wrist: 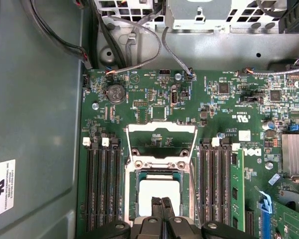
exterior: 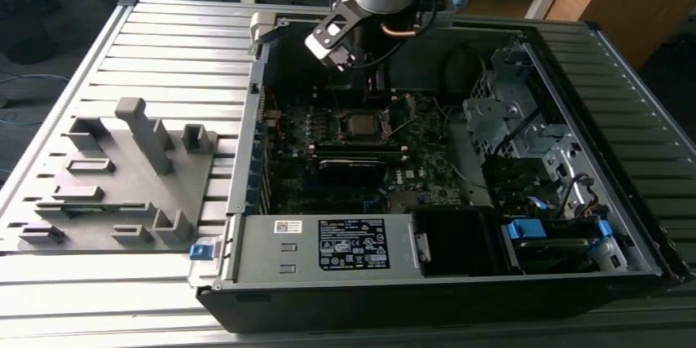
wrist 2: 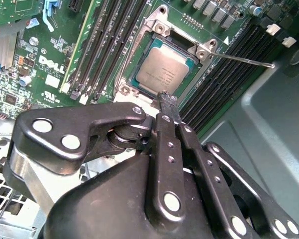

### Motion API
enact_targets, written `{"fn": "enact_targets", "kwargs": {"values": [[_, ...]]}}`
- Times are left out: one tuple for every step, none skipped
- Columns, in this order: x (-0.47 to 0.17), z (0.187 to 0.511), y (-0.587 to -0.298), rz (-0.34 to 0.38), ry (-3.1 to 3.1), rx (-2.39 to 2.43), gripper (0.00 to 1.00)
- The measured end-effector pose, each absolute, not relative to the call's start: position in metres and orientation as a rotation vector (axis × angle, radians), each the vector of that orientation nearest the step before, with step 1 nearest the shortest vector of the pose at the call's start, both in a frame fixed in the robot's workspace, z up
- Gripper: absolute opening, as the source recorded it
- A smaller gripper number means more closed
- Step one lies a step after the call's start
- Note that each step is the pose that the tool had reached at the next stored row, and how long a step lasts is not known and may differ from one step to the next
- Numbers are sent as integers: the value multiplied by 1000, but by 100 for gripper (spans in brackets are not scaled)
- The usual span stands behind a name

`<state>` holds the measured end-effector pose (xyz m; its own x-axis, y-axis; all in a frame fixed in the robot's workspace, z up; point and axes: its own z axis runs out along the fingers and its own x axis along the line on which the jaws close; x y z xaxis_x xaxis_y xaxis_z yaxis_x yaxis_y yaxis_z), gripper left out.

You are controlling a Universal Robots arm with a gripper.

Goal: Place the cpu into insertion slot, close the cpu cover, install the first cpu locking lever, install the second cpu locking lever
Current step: 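Close the cpu cover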

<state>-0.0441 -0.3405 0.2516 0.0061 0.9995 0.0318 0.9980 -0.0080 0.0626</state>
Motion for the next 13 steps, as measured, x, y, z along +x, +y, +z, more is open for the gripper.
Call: {"fn": "enact_targets", "kwargs": {"values": [[-43,252,-340,104,2197,2212,11],[-42,252,-340,104,2197,2212,11],[-41,252,-340,104,2197,2212,11],[-40,252,-340,104,2197,2212,11],[-39,252,-340,104,2197,2212,11],[-39,252,-341,104,2197,2212,11],[-38,251,-341,104,2197,2212,11],[-38,252,-341,104,2197,2213,11],[-38,252,-340,104,2197,2213,11],[-38,252,-340,103,2197,2213,11],[-38,252,-340,103,2197,2213,11],[-38,253,-340,103,2197,2213,11],[-38,254,-340,103,2197,2213,11]]}}
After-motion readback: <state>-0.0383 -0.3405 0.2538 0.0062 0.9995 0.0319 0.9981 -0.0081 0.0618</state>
